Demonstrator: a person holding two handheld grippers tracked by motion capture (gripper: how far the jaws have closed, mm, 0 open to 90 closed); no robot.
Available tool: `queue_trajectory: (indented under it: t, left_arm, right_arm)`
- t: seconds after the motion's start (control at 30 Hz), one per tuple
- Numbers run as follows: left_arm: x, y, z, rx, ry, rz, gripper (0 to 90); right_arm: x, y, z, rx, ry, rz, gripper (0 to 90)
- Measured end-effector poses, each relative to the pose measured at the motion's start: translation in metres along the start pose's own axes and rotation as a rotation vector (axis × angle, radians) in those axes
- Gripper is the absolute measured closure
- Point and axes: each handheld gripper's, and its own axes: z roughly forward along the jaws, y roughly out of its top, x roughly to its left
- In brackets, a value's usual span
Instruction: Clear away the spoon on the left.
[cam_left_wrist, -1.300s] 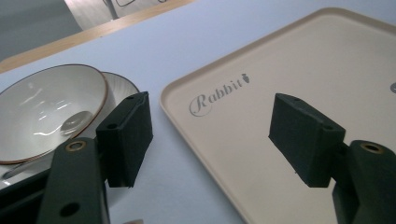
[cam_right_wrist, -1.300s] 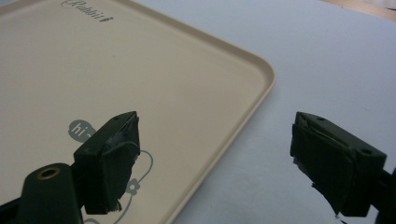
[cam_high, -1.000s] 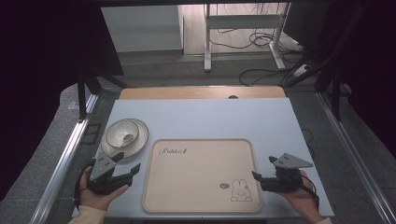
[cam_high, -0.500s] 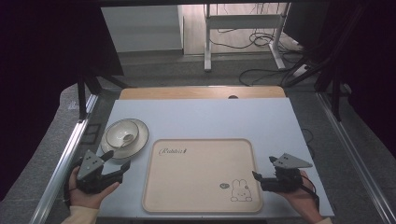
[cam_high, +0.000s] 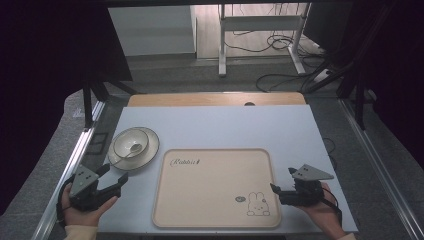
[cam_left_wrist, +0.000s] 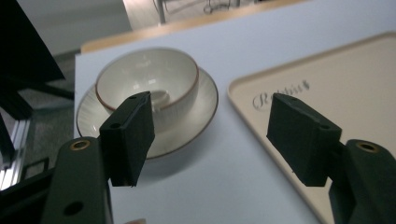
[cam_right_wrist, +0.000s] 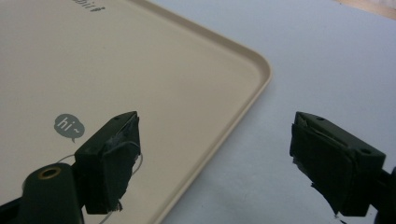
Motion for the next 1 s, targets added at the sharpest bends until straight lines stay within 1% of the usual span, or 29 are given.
queue_trajectory:
  t: [0.03,0.07,0.2,0.27,0.3,0.37,0.4,0.43,0.47,0.53,0.63,0.7,0.77,0.87,1.0]
  left_arm:
    - [0.000,0.000,0.000,0.000,0.000,0.000,32.0]
    - [0.000,0.003,-0.005,-0.017,0.010,0.011,31.9]
    - [0.007,0.003,-0.009,-0.025,0.032,-0.003,31.0]
    - [0.014,0.001,-0.010,-0.022,0.044,-0.020,30.4]
    - [0.017,0.000,-0.009,-0.019,0.042,-0.024,30.0]
    - [0.022,-0.003,-0.007,-0.008,0.042,-0.024,29.0]
    - [0.022,-0.003,-0.007,-0.008,0.042,-0.024,28.8]
    - [0.027,-0.007,-0.002,0.004,0.037,-0.021,28.7]
    - [0.029,-0.008,0.001,0.011,0.036,-0.014,28.6]
    - [0.030,-0.010,0.006,0.022,0.027,-0.001,28.6]
    - [0.030,-0.012,0.016,0.038,0.021,0.030,29.3]
    - [0.032,-0.012,0.023,0.048,0.023,0.036,30.4]
    - [0.033,-0.013,0.029,0.055,0.019,0.044,32.5]
    - [0.035,-0.015,0.036,0.056,0.026,0.068,36.7]
    - [0.039,-0.016,0.045,0.072,0.034,0.093,44.1]
  right_arm:
    - [0.000,0.000,0.000,0.001,0.000,0.000,16.5]
    - [0.000,0.000,0.000,0.001,0.000,0.001,16.5]
    - [0.000,0.000,0.001,0.001,0.001,0.000,16.5]
    - [0.000,0.000,0.001,0.004,0.003,-0.002,16.5]
    - [0.000,0.000,0.001,0.004,0.002,-0.002,16.5]
    - [0.000,0.000,0.001,0.003,0.002,-0.002,16.5]
    - [0.000,0.000,0.001,0.003,0.002,-0.002,16.5]
    - [0.000,0.000,0.001,0.005,0.002,-0.004,16.5]
    - [0.000,0.000,0.002,0.005,0.003,-0.004,16.5]
    - [0.001,0.000,0.002,0.008,0.004,-0.005,16.5]
    - [0.001,0.000,0.003,0.010,0.004,-0.005,16.5]
    - [0.001,0.000,0.003,0.012,0.005,-0.005,16.5]
    - [0.002,0.000,0.003,0.015,0.006,-0.005,16.5]
    - [0.002,0.000,0.003,0.017,0.007,-0.005,16.5]
    - [0.001,-0.001,0.004,0.020,0.005,-0.003,16.5]
